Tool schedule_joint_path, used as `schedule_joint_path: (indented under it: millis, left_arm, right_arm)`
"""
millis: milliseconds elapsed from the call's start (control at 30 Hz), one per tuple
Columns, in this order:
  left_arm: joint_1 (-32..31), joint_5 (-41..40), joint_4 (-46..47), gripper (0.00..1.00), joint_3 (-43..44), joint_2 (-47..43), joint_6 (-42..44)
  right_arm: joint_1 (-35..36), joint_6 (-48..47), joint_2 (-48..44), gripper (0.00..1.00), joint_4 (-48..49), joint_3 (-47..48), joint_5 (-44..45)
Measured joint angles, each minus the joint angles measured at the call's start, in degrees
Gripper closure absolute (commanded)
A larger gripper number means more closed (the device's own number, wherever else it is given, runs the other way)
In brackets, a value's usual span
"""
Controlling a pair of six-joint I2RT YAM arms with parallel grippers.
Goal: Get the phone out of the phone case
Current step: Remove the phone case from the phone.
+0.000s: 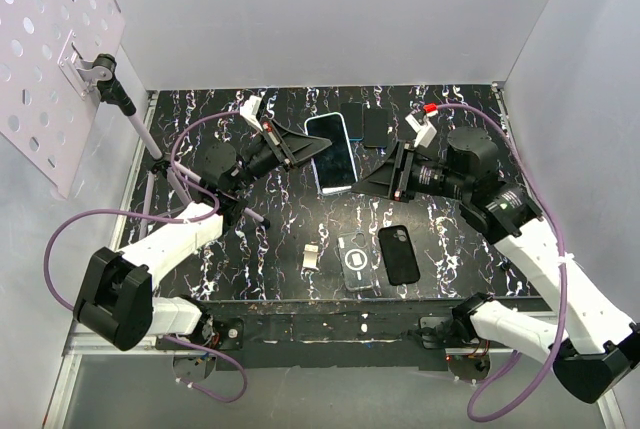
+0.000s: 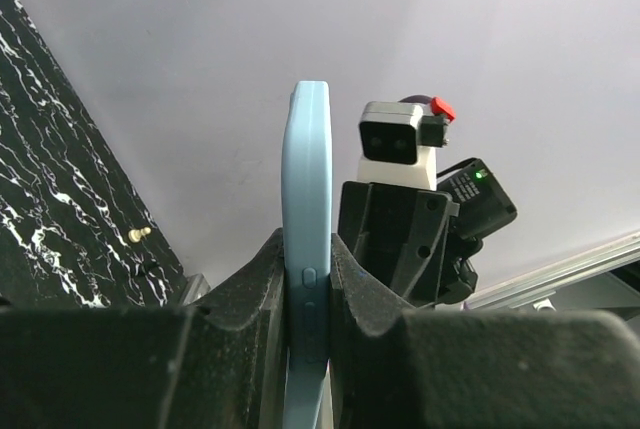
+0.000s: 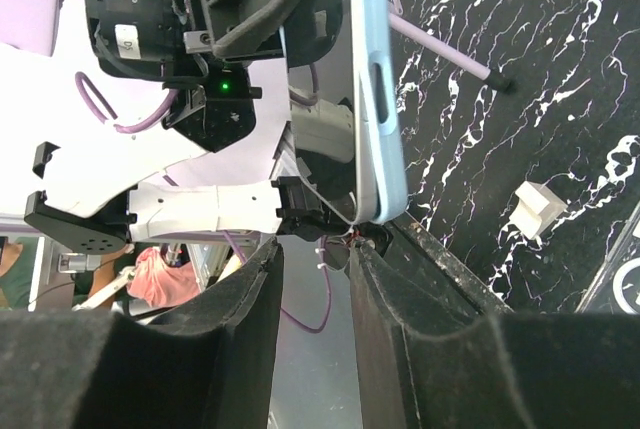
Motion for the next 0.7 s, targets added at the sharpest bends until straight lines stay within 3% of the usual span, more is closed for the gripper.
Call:
schedule_joint_path:
  millis: [700]
  left_arm:
    - [-0.59, -1.53, 4.0, 1.0, -0.52, 2.58, -2.62]
  right_arm:
    - [-3.26, 6.62, 5.03, 0.64, 11.54, -4.68, -5.86]
